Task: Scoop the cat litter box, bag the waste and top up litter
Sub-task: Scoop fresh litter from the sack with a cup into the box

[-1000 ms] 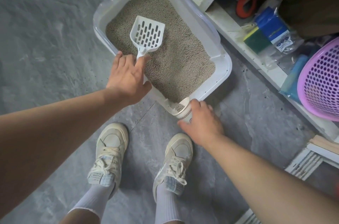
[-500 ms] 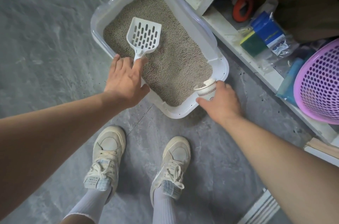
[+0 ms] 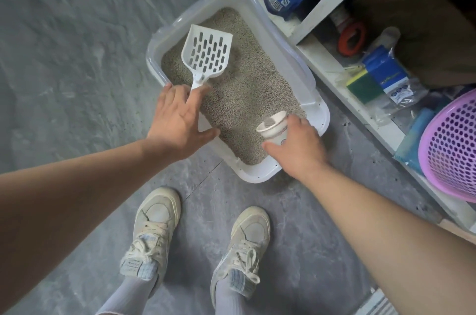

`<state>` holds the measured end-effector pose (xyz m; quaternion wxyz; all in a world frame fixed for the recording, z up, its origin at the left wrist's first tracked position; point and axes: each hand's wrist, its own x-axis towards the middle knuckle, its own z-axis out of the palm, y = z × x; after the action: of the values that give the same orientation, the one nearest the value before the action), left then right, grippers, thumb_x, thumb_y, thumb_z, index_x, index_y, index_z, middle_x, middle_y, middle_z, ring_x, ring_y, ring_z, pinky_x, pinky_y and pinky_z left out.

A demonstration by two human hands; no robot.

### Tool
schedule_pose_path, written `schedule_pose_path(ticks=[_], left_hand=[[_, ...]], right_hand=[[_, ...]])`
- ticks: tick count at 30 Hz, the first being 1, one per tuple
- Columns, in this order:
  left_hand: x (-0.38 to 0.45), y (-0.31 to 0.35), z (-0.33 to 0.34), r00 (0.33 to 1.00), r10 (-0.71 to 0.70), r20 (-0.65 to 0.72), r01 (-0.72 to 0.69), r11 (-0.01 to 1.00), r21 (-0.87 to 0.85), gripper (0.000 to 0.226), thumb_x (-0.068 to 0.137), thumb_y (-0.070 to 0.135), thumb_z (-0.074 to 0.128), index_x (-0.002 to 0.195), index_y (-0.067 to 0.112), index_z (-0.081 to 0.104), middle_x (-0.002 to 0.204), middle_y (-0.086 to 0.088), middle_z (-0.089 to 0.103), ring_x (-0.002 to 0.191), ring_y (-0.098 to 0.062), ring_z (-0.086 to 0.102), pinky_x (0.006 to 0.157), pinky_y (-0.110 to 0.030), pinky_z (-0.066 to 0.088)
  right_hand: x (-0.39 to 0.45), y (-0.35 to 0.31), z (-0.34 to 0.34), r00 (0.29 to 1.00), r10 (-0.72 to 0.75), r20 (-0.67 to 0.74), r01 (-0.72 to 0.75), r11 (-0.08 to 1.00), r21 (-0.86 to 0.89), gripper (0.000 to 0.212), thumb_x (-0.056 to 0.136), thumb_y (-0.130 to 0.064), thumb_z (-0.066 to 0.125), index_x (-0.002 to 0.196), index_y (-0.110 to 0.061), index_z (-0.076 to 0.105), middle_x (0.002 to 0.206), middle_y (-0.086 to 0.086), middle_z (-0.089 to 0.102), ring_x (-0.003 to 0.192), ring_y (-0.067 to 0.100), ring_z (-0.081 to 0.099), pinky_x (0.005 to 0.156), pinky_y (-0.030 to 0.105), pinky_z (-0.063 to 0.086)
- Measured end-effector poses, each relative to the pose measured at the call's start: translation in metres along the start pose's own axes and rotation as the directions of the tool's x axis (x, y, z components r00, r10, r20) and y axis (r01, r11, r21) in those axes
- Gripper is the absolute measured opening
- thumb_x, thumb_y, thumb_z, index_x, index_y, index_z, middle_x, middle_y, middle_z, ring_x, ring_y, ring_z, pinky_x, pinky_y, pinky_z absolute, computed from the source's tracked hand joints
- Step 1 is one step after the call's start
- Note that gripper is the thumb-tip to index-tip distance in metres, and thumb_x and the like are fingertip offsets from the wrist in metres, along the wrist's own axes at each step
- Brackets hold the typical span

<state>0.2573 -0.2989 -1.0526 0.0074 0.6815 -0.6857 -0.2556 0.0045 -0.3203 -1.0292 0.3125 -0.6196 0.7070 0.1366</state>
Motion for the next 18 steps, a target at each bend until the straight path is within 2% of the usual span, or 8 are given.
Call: schedule_pose_path(ticks=[4,7,9,11,16,18], left_hand=[[-0.002,-0.002,-0.001,1.0,-0.011,-0.006,0.011,0.999,-0.033,0.094,0.075,0.058,0.078,0.149,0.019,0.034,0.124,-0.016,0.05,0.128,-0.036,0.042,0.123,-0.049,0.013],[-0.001,-0.001,-0.001,1.0,-0.015,-0.003,0.014,0.999,-0.051,0.099,0.072,0.059,0.081,0.149,0.019,0.034,0.124,-0.016,0.05,0.127,-0.035,0.042,0.124,-0.048,0.011],[-0.001,-0.002,-0.001,1.0,-0.021,0.01,0.021,0.999,-0.043,0.101,0.071,0.061,0.08,0.15,0.02,0.033,0.124,-0.015,0.049,0.128,-0.034,0.042,0.124,-0.047,0.01],[-0.001,-0.003,-0.001,0.999,-0.028,0.02,0.029,0.998,-0.046,0.101,0.071,0.061,0.08,0.15,0.021,0.032,0.125,-0.014,0.048,0.129,-0.034,0.04,0.125,-0.046,0.008],[0.0,-0.004,0.003,1.0,-0.02,0.01,0.021,0.997,-0.079,0.102,0.07,0.062,0.081,0.15,0.02,0.033,0.124,-0.013,0.049,0.129,-0.034,0.041,0.125,-0.047,0.008],[0.0,-0.005,0.003,1.0,-0.021,0.016,0.022,0.997,-0.076,0.102,0.07,0.063,0.08,0.15,0.021,0.032,0.125,-0.013,0.048,0.129,-0.034,0.041,0.125,-0.047,0.009]], right_hand=[[0.011,-0.024,-0.007,0.997,0.045,-0.058,-0.041,0.996,0.077,0.075,0.073,-0.056,0.078,0.128,-0.013,0.049,0.126,0.011,0.058,0.119,0.034,0.055,0.094,0.042,0.048],[0.003,-0.043,0.003,0.985,-0.153,0.078,0.158,0.985,-0.069,0.075,0.076,-0.055,0.076,0.131,-0.012,0.048,0.129,0.011,0.055,0.12,0.033,0.052,0.097,0.042,0.046],[0.003,-0.052,0.008,0.976,-0.19,0.108,0.2,0.975,-0.092,0.073,0.077,-0.055,0.075,0.13,-0.013,0.048,0.128,0.011,0.055,0.12,0.034,0.052,0.097,0.042,0.046],[0.011,-0.055,0.006,0.987,-0.146,0.06,0.15,0.987,-0.052,0.075,0.076,-0.056,0.076,0.13,-0.012,0.049,0.127,0.011,0.056,0.118,0.034,0.054,0.097,0.043,0.048],[0.035,-0.046,-0.007,0.993,0.097,-0.074,-0.092,0.993,0.073,0.079,0.072,-0.058,0.079,0.128,-0.01,0.051,0.125,0.013,0.059,0.118,0.036,0.057,0.094,0.044,0.05],[0.032,-0.046,-0.006,0.996,0.061,-0.06,-0.059,0.998,0.039,0.08,0.072,-0.058,0.079,0.129,-0.01,0.05,0.126,0.012,0.058,0.119,0.036,0.056,0.096,0.044,0.05]])
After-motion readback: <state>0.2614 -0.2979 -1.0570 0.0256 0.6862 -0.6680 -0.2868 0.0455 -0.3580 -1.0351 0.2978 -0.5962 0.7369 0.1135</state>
